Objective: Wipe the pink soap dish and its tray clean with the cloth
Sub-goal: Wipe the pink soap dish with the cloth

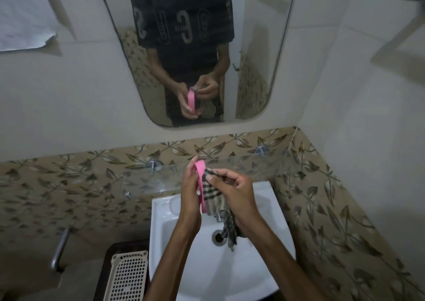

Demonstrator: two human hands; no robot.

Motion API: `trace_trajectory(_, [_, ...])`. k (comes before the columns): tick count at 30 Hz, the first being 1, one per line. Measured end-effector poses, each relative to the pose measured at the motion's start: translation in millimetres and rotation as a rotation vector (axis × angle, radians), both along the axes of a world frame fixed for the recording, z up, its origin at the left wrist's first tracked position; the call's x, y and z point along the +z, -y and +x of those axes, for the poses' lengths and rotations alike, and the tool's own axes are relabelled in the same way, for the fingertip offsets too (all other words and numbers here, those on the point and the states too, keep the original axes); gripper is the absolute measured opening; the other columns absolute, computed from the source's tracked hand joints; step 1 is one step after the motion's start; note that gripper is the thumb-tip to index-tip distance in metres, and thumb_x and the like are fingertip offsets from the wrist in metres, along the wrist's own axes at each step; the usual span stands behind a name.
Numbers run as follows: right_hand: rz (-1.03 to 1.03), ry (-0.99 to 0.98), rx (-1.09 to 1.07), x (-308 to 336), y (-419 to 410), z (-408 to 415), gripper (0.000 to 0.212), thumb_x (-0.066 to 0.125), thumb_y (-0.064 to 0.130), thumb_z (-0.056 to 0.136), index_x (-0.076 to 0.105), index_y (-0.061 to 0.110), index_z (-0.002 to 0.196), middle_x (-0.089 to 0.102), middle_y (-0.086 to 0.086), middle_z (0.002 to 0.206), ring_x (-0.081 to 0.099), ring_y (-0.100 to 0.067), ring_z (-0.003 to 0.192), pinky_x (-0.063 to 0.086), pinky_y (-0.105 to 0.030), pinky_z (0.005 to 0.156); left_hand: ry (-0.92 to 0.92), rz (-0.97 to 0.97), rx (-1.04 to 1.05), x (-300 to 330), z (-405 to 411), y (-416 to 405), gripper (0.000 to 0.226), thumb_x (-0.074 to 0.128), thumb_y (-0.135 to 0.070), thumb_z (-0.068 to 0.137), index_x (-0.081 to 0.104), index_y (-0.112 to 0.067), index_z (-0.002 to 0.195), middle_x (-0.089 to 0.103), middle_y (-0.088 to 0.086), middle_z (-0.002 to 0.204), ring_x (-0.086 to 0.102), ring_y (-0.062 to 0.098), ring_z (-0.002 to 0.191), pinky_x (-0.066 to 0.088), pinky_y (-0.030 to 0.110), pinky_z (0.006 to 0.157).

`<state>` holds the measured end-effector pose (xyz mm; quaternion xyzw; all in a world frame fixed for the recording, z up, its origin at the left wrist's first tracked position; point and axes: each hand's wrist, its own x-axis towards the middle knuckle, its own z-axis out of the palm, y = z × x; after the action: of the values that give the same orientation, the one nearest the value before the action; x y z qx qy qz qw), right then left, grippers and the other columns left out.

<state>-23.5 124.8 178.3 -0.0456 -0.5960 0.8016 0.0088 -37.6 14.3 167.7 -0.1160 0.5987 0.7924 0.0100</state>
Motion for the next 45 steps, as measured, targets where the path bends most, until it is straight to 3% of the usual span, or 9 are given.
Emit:
trace_trajectory(3, [0.049, 0.018, -0.030, -6.8, 6.7, 2.3, 0.013, 0.080, 0.015, 0.089, 0.083, 0.019, 0.101, 0.082, -0.006, 0.095, 0.080, -0.024, 0.091, 0.065, -0.038, 0.082, 0.041, 0.258, 0.015, 5.1, 8.6, 0.8, 0.045, 0.045, -0.037, 0.106, 0.066, -0.005, 0.129, 0.068, 0.023, 0.107, 0.067, 0.034, 0.098, 0.058, 0.042, 0.082])
trace_trajectory(9, [0.588, -0.268, -0.136, -3.5, 6.9, 2.9, 0.020, 0.077, 0.015, 0.092, 0.081, 0.020, 0.111, 0.069, 0.003, 0.103, 0.069, -0.006, 0.094, 0.060, -0.022, 0.082, 0.187, 0.502, -0.091, 9.6, 11.3, 7.8, 0.039, 0.066, -0.037, 0.093, 0.077, -0.004, 0.111, 0.075, 0.021, 0.107, 0.076, 0.031, 0.093, 0.065, 0.040, 0.076])
trace_trajectory(15, [0.839, -0.646, 0.101, -5.8, 7.6, 21.3, 0.026, 0.076, 0.008, 0.088, 0.081, 0.013, 0.113, 0.069, -0.002, 0.103, 0.063, -0.009, 0.085, 0.053, -0.017, 0.077, 0.349, 0.739, -0.251, 5.4, 7.1, 26.9, 0.068, 0.053, -0.051, 0.100, 0.065, 0.007, 0.133, 0.060, 0.030, 0.142, 0.050, 0.038, 0.142, 0.036, 0.050, 0.122])
trace_trajectory(17, [0.855, -0.654, 0.054, -3.1, 5.5, 15.4, 0.025, 0.077, 0.006, 0.086, 0.082, 0.012, 0.109, 0.073, -0.002, 0.101, 0.066, -0.009, 0.084, 0.054, -0.018, 0.078, 0.333, 0.757, -0.261, 1.1, 7.3, 26.6, 0.061, 0.057, -0.047, 0.101, 0.068, 0.005, 0.130, 0.061, 0.028, 0.137, 0.057, 0.036, 0.135, 0.039, 0.050, 0.120])
trace_trajectory(20, [0.835, -0.543, -0.098, 1.0, 2.7, 0.6, 0.021, 0.079, 0.010, 0.087, 0.082, 0.013, 0.107, 0.077, -0.002, 0.101, 0.070, -0.010, 0.089, 0.059, -0.023, 0.082, 0.275, 0.768, -0.213, 6.6, 10.0, 21.3, 0.045, 0.063, -0.037, 0.098, 0.073, 0.001, 0.121, 0.071, 0.023, 0.116, 0.072, 0.033, 0.103, 0.061, 0.046, 0.091])
trace_trajectory(26, [0.781, -0.375, -0.264, -3.9, 11.2, -3.1, 0.017, 0.079, 0.014, 0.090, 0.080, 0.017, 0.106, 0.074, 0.003, 0.099, 0.067, -0.002, 0.087, 0.050, -0.008, 0.079, 0.128, 0.618, -0.180, 11.2, 23.9, 16.0, 0.059, 0.052, -0.032, 0.095, 0.056, 0.004, 0.140, 0.065, 0.022, 0.120, 0.067, 0.031, 0.104, 0.052, 0.043, 0.092])
trace_trajectory(35, [0.576, -0.236, -0.545, -1.0, 21.1, -3.5, 0.014, 0.075, 0.009, 0.091, 0.079, 0.011, 0.104, 0.076, 0.001, 0.099, 0.071, -0.010, 0.092, 0.062, -0.036, 0.082, -0.086, 0.534, -0.103, 5.0, 43.0, -8.7, 0.031, 0.060, -0.010, 0.065, 0.084, -0.010, 0.084, 0.077, 0.007, 0.083, 0.073, 0.016, 0.074, 0.060, 0.026, 0.064])
trace_trajectory(42, [0.205, -0.023, -0.597, 2.1, 31.3, 1.1, 0.013, 0.073, 0.012, 0.094, 0.077, 0.025, 0.095, 0.077, 0.010, 0.090, 0.073, 0.001, 0.084, 0.058, -0.015, 0.069, -0.103, 0.294, -0.242, 1.7, 51.0, -15.2, 0.088, 0.076, -0.032, 0.063, 0.049, -0.008, 0.143, 0.079, 0.004, 0.107, 0.076, 0.017, 0.096, 0.063, 0.030, 0.074])
trace_trajectory(45, [0.043, 0.110, -0.514, 4.6, 29.1, -1.9, 0.008, 0.073, 0.010, 0.094, 0.078, 0.016, 0.098, 0.079, -0.005, 0.096, 0.077, -0.018, 0.092, 0.065, -0.033, 0.078, -0.081, 0.157, -0.280, 10.1, 48.4, -12.9, 0.108, 0.079, -0.035, 0.061, 0.034, -0.012, 0.157, 0.063, 0.014, 0.138, 0.066, 0.028, 0.123, 0.060, 0.047, 0.097])
